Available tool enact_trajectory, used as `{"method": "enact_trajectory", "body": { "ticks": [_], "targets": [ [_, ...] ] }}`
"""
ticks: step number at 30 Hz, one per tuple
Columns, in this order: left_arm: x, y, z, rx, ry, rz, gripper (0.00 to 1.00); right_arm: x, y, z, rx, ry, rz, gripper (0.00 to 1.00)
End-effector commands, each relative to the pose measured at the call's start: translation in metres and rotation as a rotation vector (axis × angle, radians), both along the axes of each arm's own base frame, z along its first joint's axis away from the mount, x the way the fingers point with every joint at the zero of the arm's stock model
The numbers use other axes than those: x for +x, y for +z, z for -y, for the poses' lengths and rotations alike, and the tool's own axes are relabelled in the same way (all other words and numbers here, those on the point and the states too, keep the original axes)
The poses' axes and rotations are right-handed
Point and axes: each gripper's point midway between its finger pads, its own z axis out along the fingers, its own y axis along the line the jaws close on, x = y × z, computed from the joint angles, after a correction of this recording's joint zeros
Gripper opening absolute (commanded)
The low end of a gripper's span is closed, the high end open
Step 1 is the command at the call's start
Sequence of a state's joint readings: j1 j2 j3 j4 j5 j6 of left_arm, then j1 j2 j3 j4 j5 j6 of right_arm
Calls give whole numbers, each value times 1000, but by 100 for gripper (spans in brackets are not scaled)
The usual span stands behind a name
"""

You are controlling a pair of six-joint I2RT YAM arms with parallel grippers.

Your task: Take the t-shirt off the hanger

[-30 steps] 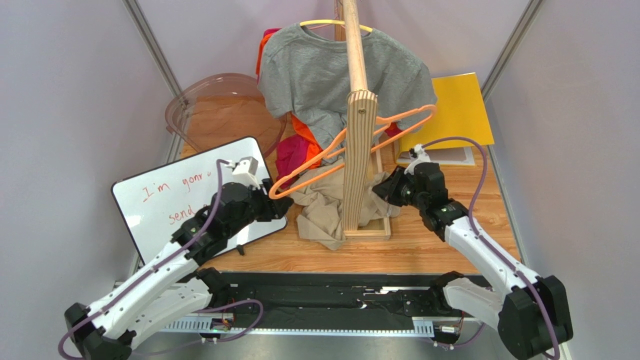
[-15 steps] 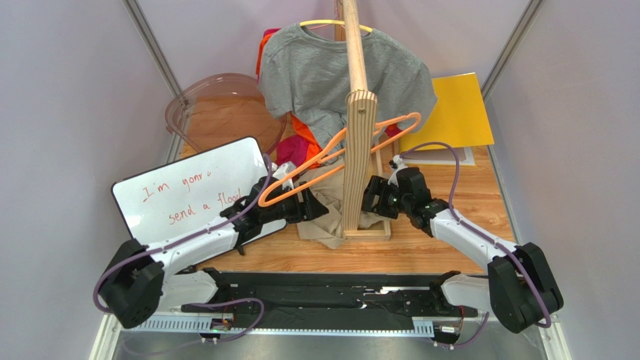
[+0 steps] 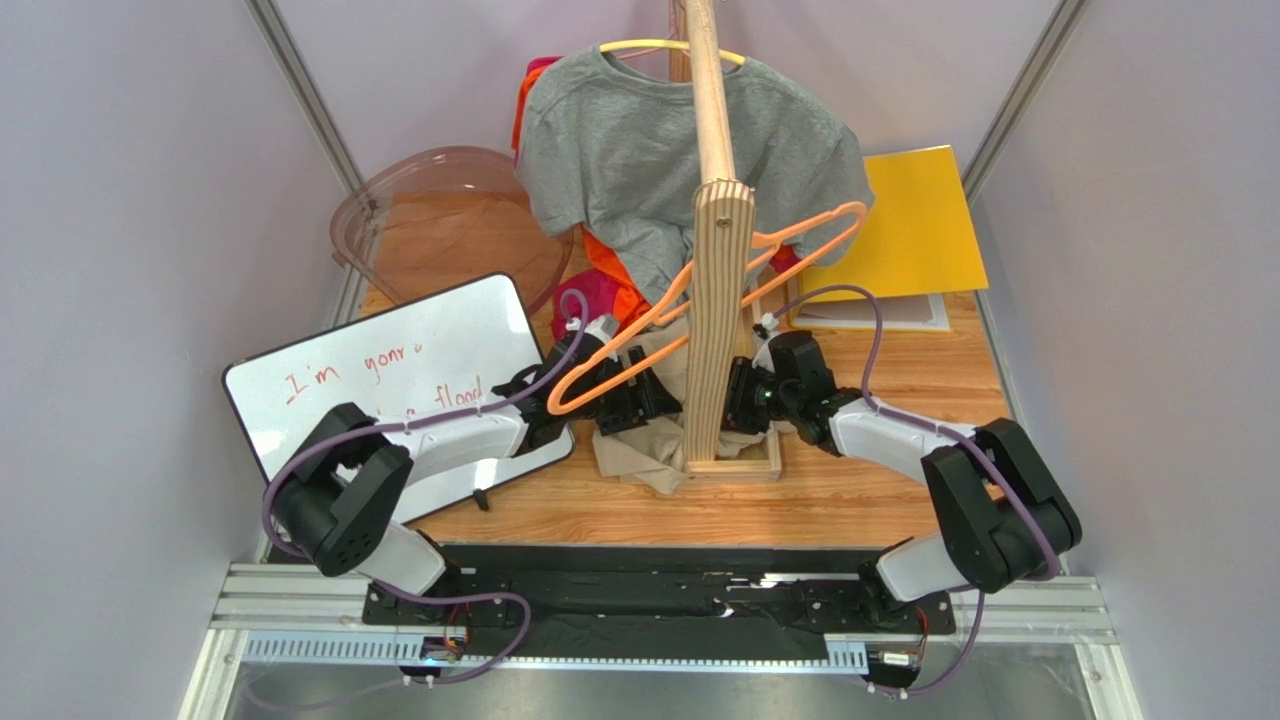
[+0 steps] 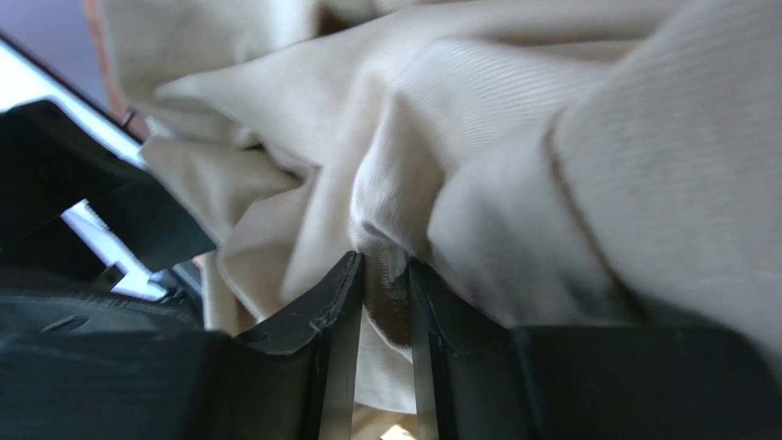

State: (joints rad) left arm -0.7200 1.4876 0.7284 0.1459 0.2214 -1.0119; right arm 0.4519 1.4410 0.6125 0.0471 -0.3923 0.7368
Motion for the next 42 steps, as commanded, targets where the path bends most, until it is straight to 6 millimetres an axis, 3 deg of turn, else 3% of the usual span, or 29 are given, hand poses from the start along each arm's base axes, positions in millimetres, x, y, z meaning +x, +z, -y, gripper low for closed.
{"method": "enact_trajectory", "body": {
  "ticks": [1, 5, 7, 9, 10, 11, 12, 15, 17, 21, 23, 26, 27, 29, 30, 31, 33, 34, 37, 42],
  "targets": [
    [18, 12, 5, -7, 64, 20, 79, 5, 40, -39, 161, 112, 92, 27],
    [23, 4, 11, -13, 91, -23, 80, -9, 57, -54, 290, 188, 67, 26],
    [23, -1, 18, -19, 73, -43, 80, -14, 56, -50, 262, 179, 39, 27],
    [26, -2, 26, -22, 53, -42, 80, -7, 47, -33, 139, 111, 66, 33],
    [26, -4, 28, -9, 48, -44, 80, -17, 41, -16, 56, 65, 20, 36],
    [28, -1, 32, -7, 43, -34, 80, -7, 39, 1, -34, -16, 54, 41],
    [27, -4, 34, 4, 39, -35, 80, -9, 40, 11, -74, -40, 67, 51],
    [26, -7, 39, 26, 33, -26, 80, -16, 63, 33, -134, -73, 150, 67],
    [27, -12, 42, 48, 33, -25, 80, -24, 75, 52, -195, -117, 182, 71],
    [31, -32, 29, 144, 128, -65, 80, -25, 91, 100, -327, -289, 260, 85],
    [34, -34, 27, 158, 150, -63, 80, -25, 97, 113, -351, -341, 298, 91],
    [39, -45, 26, 205, 166, -64, 78, -25, 104, 119, -345, -352, 324, 93],
    [38, -46, 29, 200, 150, -69, 76, -25, 105, 120, -341, -357, 326, 93],
    [40, -50, 37, 201, 112, -68, 60, -25, 102, 118, -331, -348, 320, 92],
    [42, -45, 44, 168, 92, -49, 52, -25, 102, 117, -325, -346, 320, 92],
    [42, -48, 45, 166, 82, -45, 37, -24, 103, 116, -318, -345, 325, 92],
    [42, -49, 47, 157, 72, -40, 27, -25, 104, 114, -314, -329, 327, 92],
    [42, -49, 47, 161, 64, -29, 14, -26, 105, 115, -314, -333, 330, 92],
    [38, -37, 44, 168, 32, 1, 2, -28, 104, 118, -315, -343, 341, 92],
    [36, 8, 29, 127, 37, 107, 0, -27, 107, 120, -319, -348, 351, 92]
  ]
}}
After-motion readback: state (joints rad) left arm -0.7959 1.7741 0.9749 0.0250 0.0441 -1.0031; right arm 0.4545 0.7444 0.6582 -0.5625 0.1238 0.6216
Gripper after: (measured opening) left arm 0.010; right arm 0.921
